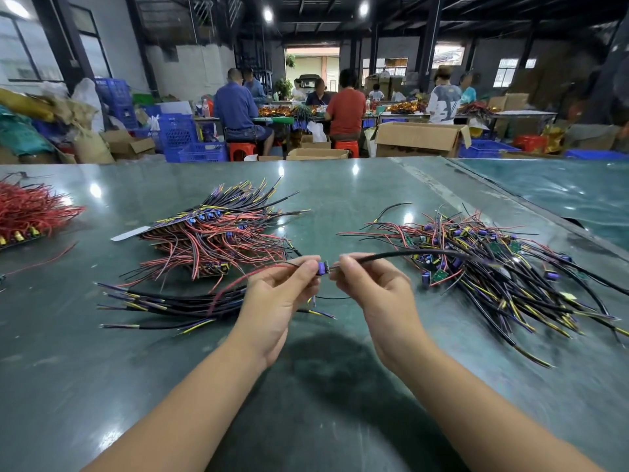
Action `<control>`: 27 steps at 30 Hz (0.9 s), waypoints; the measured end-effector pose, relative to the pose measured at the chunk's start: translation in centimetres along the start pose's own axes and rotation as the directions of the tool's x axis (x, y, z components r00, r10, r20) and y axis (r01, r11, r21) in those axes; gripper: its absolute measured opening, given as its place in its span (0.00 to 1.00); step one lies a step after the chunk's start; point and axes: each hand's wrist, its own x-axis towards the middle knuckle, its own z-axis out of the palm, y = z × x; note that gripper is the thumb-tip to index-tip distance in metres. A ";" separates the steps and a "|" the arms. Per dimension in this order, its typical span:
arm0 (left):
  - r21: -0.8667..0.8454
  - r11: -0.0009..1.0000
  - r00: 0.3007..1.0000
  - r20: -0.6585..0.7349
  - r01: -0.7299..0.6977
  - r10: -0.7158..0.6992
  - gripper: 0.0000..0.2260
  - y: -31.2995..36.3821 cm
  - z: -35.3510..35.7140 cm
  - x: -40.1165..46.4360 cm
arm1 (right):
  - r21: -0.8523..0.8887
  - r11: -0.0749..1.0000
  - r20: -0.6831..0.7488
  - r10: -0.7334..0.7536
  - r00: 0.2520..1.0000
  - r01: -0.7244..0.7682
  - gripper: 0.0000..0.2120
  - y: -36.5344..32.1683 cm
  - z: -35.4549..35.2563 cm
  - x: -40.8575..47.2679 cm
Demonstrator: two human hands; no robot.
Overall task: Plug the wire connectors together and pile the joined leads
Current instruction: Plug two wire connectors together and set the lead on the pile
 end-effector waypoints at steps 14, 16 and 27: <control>-0.027 1.000 0.997 -0.080 -0.011 0.009 0.03 1.0 -0.8 0.7 | 0.173 0.985 -0.207 0.014 0.978 0.023 0.10 -0.8 -1.4 1.6; -0.018 1.000 0.997 -0.071 -0.020 0.019 0.04 1.2 -1.1 0.8 | 0.191 0.981 -0.279 0.043 0.959 0.012 0.12 -1.0 -2.0 2.0; 0.013 1.000 0.999 -0.052 -0.011 0.011 0.04 1.5 -1.3 0.9 | 0.019 0.999 -0.284 -0.032 0.958 0.039 0.10 -0.5 -3.2 2.6</control>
